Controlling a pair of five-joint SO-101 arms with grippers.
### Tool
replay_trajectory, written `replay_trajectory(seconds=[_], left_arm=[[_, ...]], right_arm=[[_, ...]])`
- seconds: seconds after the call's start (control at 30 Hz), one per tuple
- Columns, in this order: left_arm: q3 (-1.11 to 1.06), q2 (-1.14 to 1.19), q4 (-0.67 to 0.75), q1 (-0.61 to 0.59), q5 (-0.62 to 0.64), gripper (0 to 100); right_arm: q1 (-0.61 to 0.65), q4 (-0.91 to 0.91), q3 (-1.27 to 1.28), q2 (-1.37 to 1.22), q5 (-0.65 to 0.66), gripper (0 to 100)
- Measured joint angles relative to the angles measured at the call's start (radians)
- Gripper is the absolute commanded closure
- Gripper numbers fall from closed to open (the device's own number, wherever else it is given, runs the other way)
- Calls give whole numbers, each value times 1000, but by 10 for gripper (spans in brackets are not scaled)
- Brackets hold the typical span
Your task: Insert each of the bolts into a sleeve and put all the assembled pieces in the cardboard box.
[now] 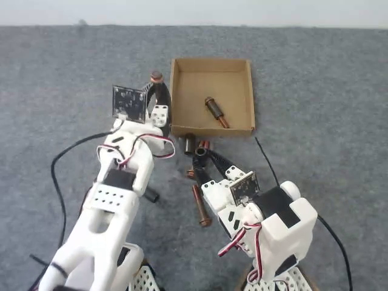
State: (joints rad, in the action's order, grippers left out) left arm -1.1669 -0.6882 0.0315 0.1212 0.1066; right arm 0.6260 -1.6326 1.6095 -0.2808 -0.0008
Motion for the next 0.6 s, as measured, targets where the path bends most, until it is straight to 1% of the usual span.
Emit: replay_trajectory(seconds=[0.13, 0.23, 0.43, 0.6], left_arm=[[-38, -52, 0, 28, 0, 988], [-66, -109, -15, 71, 0, 988], [-69, -265, -209, 175, 0, 988], [-69, -388, -327, 226, 2, 988]], right_arm=[[-9, 0, 0, 0, 0, 993], [-14, 0, 0, 0, 0, 993], [-15, 0, 0, 0, 0, 993], [-21, 0, 0, 0, 0, 993]])
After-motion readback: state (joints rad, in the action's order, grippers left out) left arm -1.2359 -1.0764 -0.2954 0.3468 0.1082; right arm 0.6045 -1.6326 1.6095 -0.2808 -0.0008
